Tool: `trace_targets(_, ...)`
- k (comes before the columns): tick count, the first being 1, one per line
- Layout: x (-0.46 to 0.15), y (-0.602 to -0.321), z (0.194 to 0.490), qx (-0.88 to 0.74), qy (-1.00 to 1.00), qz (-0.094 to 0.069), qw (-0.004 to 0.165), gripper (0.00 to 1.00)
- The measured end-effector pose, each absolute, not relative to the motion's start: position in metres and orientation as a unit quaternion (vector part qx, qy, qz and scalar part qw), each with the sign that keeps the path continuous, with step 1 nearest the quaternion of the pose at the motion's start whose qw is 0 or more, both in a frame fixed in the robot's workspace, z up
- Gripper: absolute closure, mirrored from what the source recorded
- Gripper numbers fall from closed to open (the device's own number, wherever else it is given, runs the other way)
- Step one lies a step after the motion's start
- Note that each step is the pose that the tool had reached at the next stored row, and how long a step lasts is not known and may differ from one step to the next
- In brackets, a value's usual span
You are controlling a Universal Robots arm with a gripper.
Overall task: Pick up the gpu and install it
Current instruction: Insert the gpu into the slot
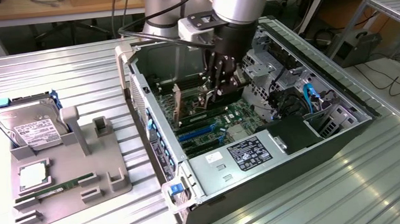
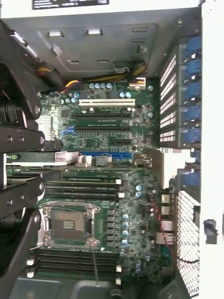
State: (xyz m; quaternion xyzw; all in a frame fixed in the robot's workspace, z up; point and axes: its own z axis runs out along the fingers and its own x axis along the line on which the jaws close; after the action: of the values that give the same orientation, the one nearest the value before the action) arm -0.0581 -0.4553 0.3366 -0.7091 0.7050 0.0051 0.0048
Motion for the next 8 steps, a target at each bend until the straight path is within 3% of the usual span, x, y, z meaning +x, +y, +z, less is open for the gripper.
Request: trace_targets(8,-0.0668,-0.4619,0.3256,-0.709,0.705,0.009,0.008,0.74)
